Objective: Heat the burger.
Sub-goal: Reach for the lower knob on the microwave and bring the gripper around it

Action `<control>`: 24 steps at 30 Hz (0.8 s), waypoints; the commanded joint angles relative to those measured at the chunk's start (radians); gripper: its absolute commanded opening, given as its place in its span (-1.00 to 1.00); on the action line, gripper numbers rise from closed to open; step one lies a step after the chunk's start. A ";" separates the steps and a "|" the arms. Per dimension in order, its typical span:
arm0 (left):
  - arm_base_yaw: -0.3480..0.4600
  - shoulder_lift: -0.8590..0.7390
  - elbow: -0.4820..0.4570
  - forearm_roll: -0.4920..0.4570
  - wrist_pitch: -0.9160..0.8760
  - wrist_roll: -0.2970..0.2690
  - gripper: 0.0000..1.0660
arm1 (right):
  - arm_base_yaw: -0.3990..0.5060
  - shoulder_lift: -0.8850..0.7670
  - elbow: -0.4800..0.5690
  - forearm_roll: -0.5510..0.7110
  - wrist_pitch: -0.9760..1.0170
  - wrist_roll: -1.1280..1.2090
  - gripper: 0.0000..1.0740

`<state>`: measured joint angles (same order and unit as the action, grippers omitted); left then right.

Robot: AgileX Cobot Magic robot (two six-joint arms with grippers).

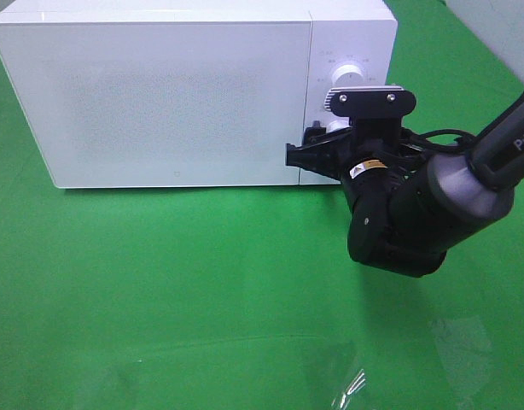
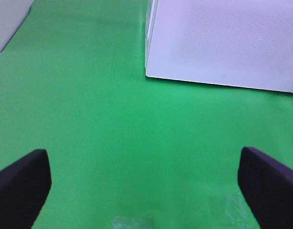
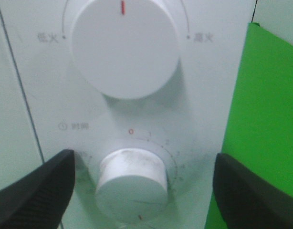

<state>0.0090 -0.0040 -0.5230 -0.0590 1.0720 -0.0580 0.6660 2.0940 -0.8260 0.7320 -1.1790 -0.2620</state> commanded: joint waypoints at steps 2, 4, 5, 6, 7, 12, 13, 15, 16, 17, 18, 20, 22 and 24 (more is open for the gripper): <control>0.002 -0.017 0.003 -0.001 -0.008 -0.002 0.85 | -0.012 0.015 -0.025 -0.029 -0.001 -0.001 0.42; 0.002 -0.017 0.003 -0.001 -0.008 -0.002 0.85 | -0.013 0.028 -0.035 -0.030 0.004 -0.001 0.42; 0.002 -0.017 0.003 -0.001 -0.008 -0.002 0.85 | -0.020 0.032 -0.036 -0.031 0.002 -0.001 0.42; 0.002 -0.017 0.003 -0.001 -0.008 -0.002 0.85 | -0.020 0.032 -0.036 -0.031 0.002 -0.001 0.42; 0.002 -0.017 0.003 -0.001 -0.008 -0.002 0.85 | -0.020 0.032 -0.037 -0.031 0.002 -0.001 0.42; 0.002 -0.017 0.003 -0.001 -0.008 -0.002 0.85 | -0.020 0.030 -0.037 -0.030 -0.020 -0.001 0.42; 0.002 -0.017 0.003 -0.001 -0.008 -0.002 0.85 | -0.020 0.027 -0.037 -0.030 -0.023 -0.001 0.42; 0.002 -0.017 0.003 -0.001 -0.008 -0.002 0.85 | -0.020 0.020 -0.037 -0.030 -0.036 -0.001 0.40; 0.002 -0.017 0.003 -0.001 -0.008 -0.002 0.85 | -0.020 0.020 -0.037 -0.030 -0.036 -0.001 0.40; 0.002 -0.017 0.003 -0.001 -0.008 -0.002 0.85 | -0.020 0.014 -0.036 -0.030 -0.048 -0.001 0.38; 0.002 -0.017 0.003 -0.001 -0.008 -0.002 0.85 | -0.020 0.013 -0.036 -0.030 -0.055 -0.001 0.36; 0.002 -0.017 0.003 -0.001 -0.008 -0.002 0.85 | -0.020 0.009 -0.036 -0.031 -0.066 -0.001 0.33; 0.002 -0.017 0.003 -0.001 -0.008 -0.002 0.85 | -0.020 0.009 -0.036 -0.032 -0.063 -0.001 0.30; 0.002 -0.017 0.003 -0.001 -0.008 -0.002 0.85 | -0.020 0.009 -0.036 -0.031 -0.058 -0.001 0.26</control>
<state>0.0090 -0.0040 -0.5230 -0.0590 1.0720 -0.0580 0.6610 2.1180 -0.8430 0.7100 -1.1680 -0.2620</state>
